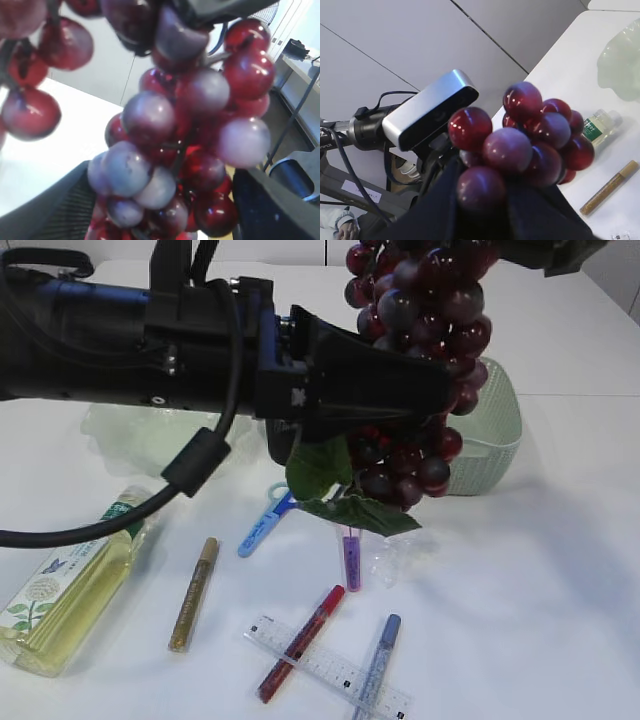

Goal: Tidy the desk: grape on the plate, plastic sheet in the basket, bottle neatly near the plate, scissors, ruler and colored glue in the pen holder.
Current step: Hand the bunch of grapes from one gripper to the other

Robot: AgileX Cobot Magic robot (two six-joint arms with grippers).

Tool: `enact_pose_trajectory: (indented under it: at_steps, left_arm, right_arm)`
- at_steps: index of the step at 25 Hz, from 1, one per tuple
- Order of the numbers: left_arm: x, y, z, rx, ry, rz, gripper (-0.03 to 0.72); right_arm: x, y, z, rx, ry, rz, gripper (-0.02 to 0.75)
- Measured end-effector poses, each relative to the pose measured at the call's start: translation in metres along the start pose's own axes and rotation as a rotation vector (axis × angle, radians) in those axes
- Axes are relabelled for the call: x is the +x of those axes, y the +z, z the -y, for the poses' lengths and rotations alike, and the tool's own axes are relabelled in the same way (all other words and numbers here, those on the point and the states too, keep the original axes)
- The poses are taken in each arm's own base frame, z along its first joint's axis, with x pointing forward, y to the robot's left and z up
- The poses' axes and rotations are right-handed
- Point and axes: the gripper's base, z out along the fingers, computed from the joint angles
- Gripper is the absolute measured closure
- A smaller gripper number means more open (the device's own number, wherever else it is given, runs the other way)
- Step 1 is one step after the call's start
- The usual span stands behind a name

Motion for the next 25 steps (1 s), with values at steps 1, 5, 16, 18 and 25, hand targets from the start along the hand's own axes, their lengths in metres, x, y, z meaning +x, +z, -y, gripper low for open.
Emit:
enact_pose_trajectory:
  at_steps: [1,5,16,18,25]
  left_arm:
    - [0.0,0.0,0.0,0.0,0.001,0.0,0.064]
    - [-0.009,0.004,0.004,0.005,0.028,0.013,0.062]
    - [-0.009,0.024,0.007,-0.021,0.052,-0.006,0.071]
    - [-0.01,0.024,0.007,-0.024,0.058,-0.005,0.093]
    - [-0.01,0.025,0.007,-0.03,0.063,-0.007,0.326]
  right_arm:
    - [0.0,0.0,0.0,0.0,0.0,0.0,0.586]
    - [0.0,0.0,0.0,0.0,0.0,0.0,0.586]
    - [-0.001,0.0,-0.001,-0.01,0.0,0.01,0.586]
    - [-0.001,0.0,-0.001,-0.01,-0.004,0.01,0.586]
    - [-0.001,0.0,-0.001,-0.007,-0.017,0.012,0.586]
